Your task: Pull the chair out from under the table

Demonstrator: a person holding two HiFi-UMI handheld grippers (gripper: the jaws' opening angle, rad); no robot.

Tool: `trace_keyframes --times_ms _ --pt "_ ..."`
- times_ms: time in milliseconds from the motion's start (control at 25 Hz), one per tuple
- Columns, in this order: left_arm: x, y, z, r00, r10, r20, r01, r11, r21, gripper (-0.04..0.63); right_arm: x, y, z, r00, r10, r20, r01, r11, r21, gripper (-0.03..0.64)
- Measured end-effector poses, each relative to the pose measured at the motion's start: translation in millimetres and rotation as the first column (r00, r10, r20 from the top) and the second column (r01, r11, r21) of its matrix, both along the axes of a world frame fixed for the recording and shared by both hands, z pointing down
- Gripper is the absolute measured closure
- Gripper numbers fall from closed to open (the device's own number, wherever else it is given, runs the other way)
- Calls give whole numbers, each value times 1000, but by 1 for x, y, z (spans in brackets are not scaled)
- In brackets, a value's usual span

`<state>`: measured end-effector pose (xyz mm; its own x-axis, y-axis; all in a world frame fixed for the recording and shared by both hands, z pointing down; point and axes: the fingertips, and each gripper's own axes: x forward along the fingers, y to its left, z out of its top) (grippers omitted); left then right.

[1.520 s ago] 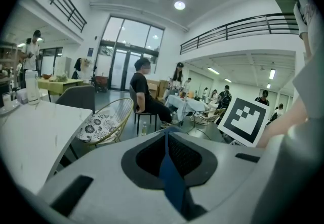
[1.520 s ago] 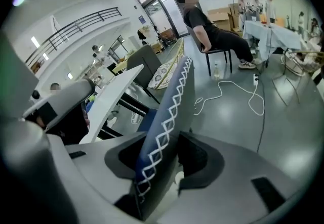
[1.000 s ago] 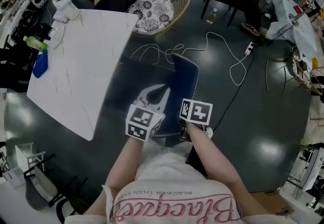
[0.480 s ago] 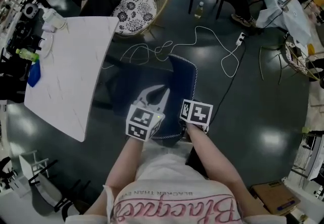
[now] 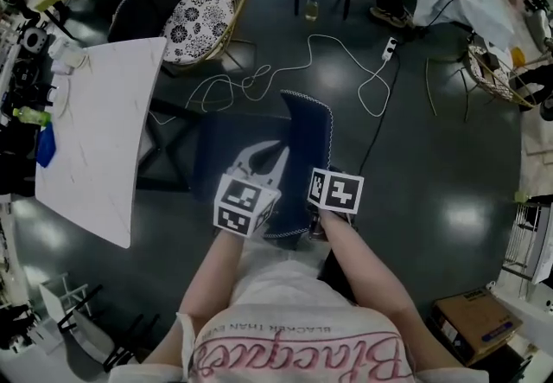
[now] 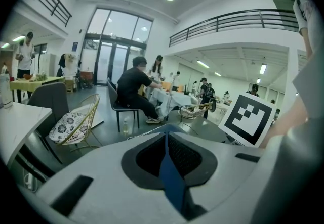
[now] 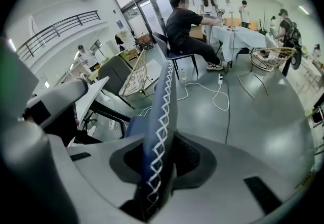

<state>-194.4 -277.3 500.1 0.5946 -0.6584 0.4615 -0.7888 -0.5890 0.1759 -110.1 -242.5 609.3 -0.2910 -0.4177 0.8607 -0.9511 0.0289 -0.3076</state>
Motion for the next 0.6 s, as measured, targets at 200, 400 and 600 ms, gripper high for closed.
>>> trace_keyframes --times_ms 200,400,600 --pt "41 -1 8 999 32 -11 -32 999 -14 580 38 6 1 1000 10 -6 -10 1000 0 529" --pt "80 4 14 997 78 -20 -78 997 -22 580 72 14 0 1000 26 -11 -26 1000 -1 528" --pt "110 7 18 994 103 -26 -104 994 -21 580 96 19 1 1000 14 -15 -14 1000 -1 523"
